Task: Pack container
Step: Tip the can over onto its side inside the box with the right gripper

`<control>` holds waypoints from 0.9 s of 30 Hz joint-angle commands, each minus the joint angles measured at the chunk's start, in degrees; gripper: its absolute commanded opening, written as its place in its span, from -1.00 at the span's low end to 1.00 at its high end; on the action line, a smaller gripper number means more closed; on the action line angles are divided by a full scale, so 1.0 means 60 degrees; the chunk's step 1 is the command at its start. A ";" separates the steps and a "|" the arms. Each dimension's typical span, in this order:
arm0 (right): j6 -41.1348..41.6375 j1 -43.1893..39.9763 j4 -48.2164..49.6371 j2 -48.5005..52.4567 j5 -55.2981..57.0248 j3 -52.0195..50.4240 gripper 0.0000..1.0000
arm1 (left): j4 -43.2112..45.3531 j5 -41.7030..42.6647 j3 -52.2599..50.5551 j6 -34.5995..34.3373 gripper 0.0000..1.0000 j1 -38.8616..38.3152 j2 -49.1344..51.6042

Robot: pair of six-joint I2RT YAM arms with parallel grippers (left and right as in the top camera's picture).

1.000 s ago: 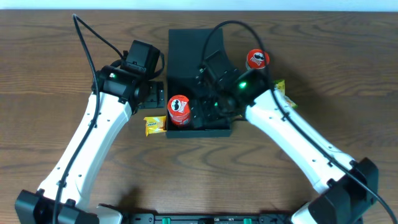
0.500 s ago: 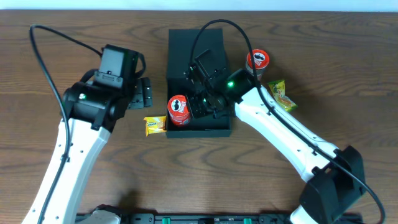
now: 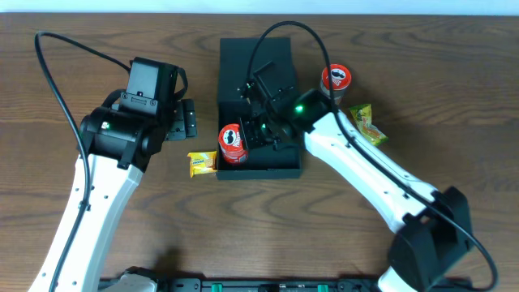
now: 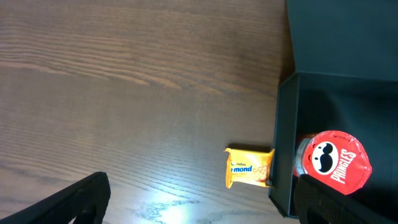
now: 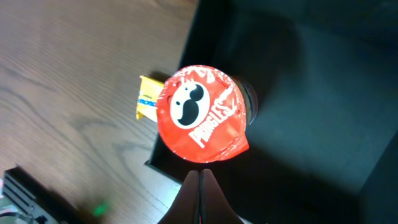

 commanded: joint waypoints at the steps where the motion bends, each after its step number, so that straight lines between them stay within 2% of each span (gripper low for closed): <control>1: 0.0142 -0.0025 0.0029 0.0499 -0.0106 -0.0047 -0.98 | 0.0018 -0.0098 0.0047 0.0178 0.91 0.0040 -0.0040; 27: -0.0113 -0.0018 0.0324 0.0984 0.0685 -0.0047 -0.98 | 0.0018 -0.0091 0.0047 0.0178 0.91 0.0040 -0.0040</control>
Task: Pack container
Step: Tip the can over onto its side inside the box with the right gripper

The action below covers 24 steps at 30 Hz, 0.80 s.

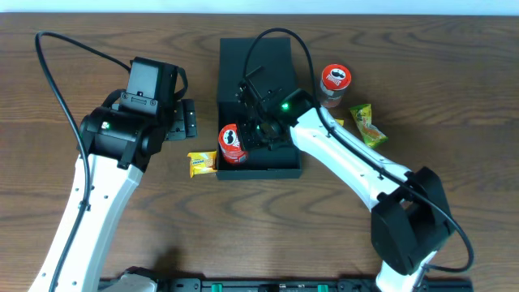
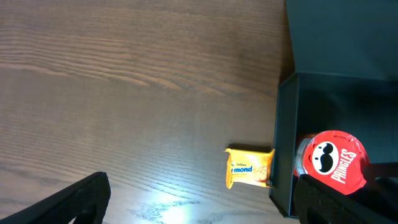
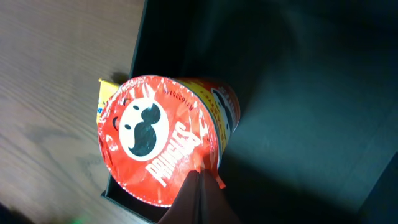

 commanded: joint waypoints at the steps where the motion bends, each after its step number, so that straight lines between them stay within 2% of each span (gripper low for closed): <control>1: -0.0117 -0.0018 0.0029 0.0036 0.0222 -0.0047 -0.97 | 0.0007 -0.0095 0.0047 0.0149 0.91 0.0040 -0.0040; 15: -0.0117 -0.0011 0.0080 0.0477 0.0189 -0.0051 -0.97 | 0.0007 -0.0091 0.0047 0.0149 0.91 0.0040 -0.0040; 24: -0.0262 -0.0029 -0.0328 0.0492 0.1235 -0.0051 -0.97 | 0.0007 -0.0087 0.0047 0.0146 0.91 0.0040 -0.0040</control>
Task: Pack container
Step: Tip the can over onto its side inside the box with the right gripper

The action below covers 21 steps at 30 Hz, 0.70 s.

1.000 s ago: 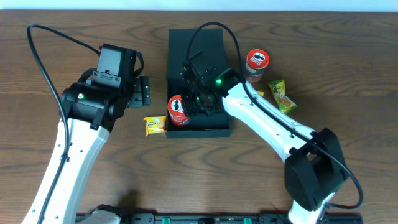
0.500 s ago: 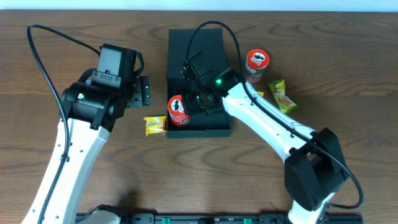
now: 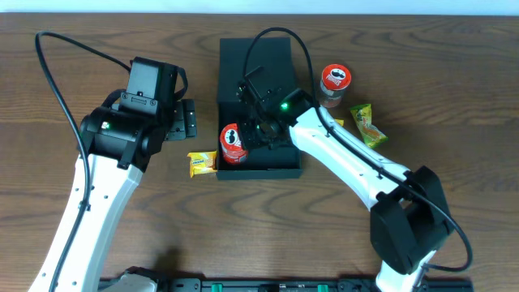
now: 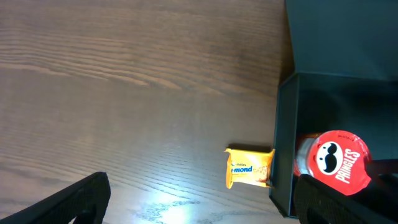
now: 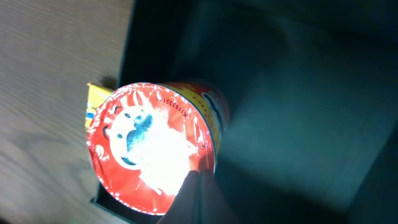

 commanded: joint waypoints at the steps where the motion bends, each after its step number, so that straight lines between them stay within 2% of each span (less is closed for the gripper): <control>1: -0.0208 -0.0029 -0.0222 0.0415 0.0863 -0.0109 -0.97 | 0.0007 -0.0080 0.0047 0.0149 0.91 0.0040 -0.0040; 9: -0.0306 -0.0055 -0.0572 0.0415 0.1749 -0.0109 -0.97 | 0.0007 -0.0062 0.0047 0.0149 0.91 0.0040 -0.0040; 21: -0.0324 -0.0142 -0.1446 0.0412 0.5056 -0.0084 -0.97 | 0.0000 -0.0058 0.0047 0.0149 0.91 0.0040 -0.0040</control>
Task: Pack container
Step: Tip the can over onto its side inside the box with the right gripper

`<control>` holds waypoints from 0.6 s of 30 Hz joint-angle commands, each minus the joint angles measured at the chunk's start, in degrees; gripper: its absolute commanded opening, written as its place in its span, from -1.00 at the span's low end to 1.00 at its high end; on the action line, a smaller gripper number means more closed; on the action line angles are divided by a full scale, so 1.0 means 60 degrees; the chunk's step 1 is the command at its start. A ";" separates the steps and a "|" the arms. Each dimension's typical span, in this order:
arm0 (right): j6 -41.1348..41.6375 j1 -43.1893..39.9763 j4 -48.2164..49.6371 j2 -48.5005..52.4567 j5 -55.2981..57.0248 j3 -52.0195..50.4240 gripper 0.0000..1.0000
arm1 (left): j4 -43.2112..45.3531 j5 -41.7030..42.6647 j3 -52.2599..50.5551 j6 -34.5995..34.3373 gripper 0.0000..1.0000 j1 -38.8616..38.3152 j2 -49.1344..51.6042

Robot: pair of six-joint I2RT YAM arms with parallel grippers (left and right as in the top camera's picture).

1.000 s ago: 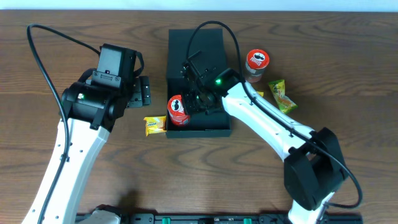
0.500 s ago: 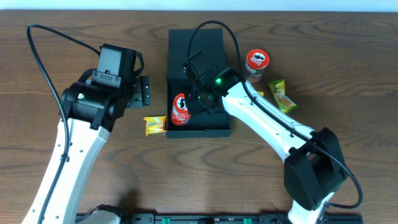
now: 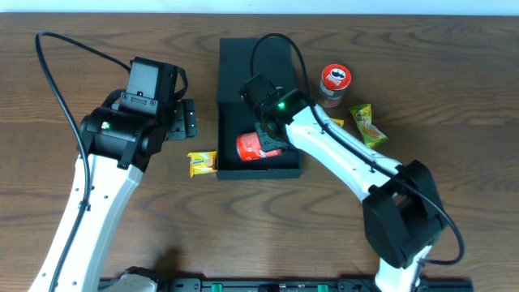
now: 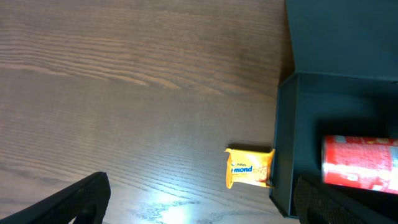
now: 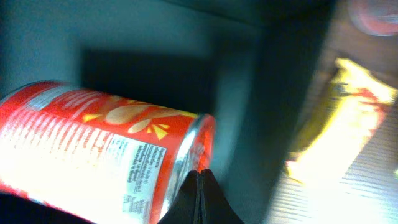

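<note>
A red Pringles can lies on its side along the front of the black box. The right wrist view shows its label and metal end rim. My right gripper is shut, empty, its tips right at that end rim. A second Pringles can stands upright on the table right of the box. A small yellow biscuit packet lies against the box's outer left wall. My left gripper hangs open above the table left of the box.
A yellow-green snack packet lies right of the box, below the upright can. Another yellow packet lies just outside the box's right wall, partly under my right arm in the overhead view. The box's flat lid part lies behind the open compartment.
The can stood upright in the box's front left corner; now it lies on its side along the front wall. My right gripper has turned and sits at the can's end. Left arm unchanged.
My shut right gripper hung above the upright can in the box's front left corner. Then it was closer, at the lid's edge, and stayed there with the can leaning slightly. Now the can lies flat in the box. The left arm never moved.
</note>
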 commanded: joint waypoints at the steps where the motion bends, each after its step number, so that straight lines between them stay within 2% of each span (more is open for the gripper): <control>1: -0.0127 -0.0120 -0.0135 0.0073 0.1519 -0.0011 -0.97 | 0.0000 -0.0062 0.0047 0.0149 0.91 0.0040 -0.0040; 7: -0.0131 -0.0259 -0.0321 0.0044 0.0783 0.0816 -0.97 | 0.0004 0.0087 0.0047 0.0146 0.91 0.0040 -0.0040; 10: -0.0426 -0.0244 -0.0313 0.0044 -0.0255 0.1002 -0.97 | 0.0004 0.0550 0.0044 0.0142 0.91 0.0036 -0.0026; 13: -0.0175 -0.0229 -0.0954 0.0044 -0.0710 0.1137 -0.97 | 0.0007 0.0841 0.0040 0.0142 0.91 0.0018 0.0087; 14: -0.0025 -0.0233 -0.1333 0.0044 -0.0321 0.1304 -0.97 | 0.0018 0.0827 0.0040 0.0142 0.91 0.0018 0.0175; 18: 0.0907 -0.0379 -0.1854 0.0040 0.3818 0.1883 -0.97 | 0.0382 0.0834 0.0040 0.0142 0.91 0.0018 0.0670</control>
